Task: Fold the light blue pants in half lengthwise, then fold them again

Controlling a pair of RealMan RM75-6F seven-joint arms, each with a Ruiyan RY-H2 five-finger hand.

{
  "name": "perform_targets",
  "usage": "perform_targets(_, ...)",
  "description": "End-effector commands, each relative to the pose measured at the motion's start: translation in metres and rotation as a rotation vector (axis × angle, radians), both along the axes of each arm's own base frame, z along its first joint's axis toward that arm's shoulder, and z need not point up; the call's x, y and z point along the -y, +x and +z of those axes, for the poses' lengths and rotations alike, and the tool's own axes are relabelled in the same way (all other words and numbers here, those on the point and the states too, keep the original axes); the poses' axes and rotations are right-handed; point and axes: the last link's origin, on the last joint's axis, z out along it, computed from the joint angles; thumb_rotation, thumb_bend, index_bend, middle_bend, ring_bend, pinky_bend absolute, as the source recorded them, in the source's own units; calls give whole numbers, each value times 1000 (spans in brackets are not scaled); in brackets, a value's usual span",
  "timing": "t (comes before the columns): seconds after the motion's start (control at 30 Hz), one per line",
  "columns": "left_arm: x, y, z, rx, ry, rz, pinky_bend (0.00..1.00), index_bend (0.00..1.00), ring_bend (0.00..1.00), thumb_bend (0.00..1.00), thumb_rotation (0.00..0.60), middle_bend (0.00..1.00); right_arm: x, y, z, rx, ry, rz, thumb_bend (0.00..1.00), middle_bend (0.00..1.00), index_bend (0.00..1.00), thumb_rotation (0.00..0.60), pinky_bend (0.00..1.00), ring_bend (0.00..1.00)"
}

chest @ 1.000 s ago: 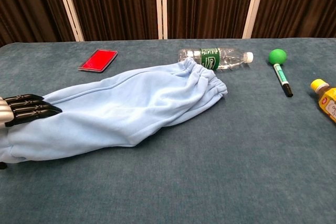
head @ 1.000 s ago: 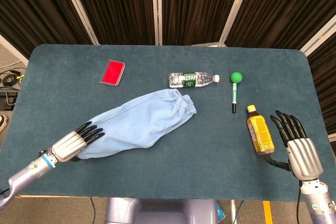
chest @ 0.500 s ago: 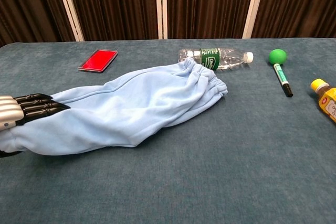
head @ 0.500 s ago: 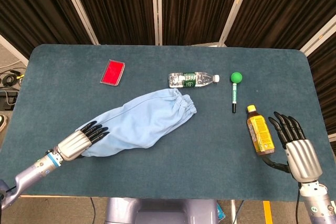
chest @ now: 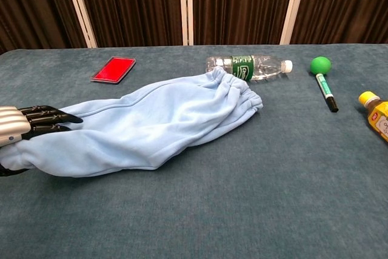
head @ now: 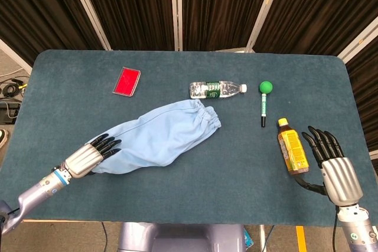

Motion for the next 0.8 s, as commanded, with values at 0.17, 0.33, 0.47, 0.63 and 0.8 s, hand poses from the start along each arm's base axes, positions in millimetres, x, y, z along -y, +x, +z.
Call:
perform_targets(0.17,-2,2,-6,11,-1,10,288,415,234,659,600,228,0,0,0,2,-1,2,0,0,0,600,0,0)
perform_targets(0.33,-3,3,-8,18,14,-1,380,562,343,694,600,350,0,1,1,3,0,5,0,0,0,600,0,0)
perform_targets(0.47,-2,2,-4,9,26,-25,387,589,352,700,600,364,0,1,0,4,2,6,0,0,0,600,0,0)
perform_targets(0.63,2,-4,8,-7,22,-42,387,593,352,700,600,365,-1,1,0,4,8,7,0,0,0,600,0,0)
perform_targets(0.8,15,-20,30,-73,-1,-68,387,603,352,699,600,367,-1,0,0,4,9,3,0,0,0,600,0,0)
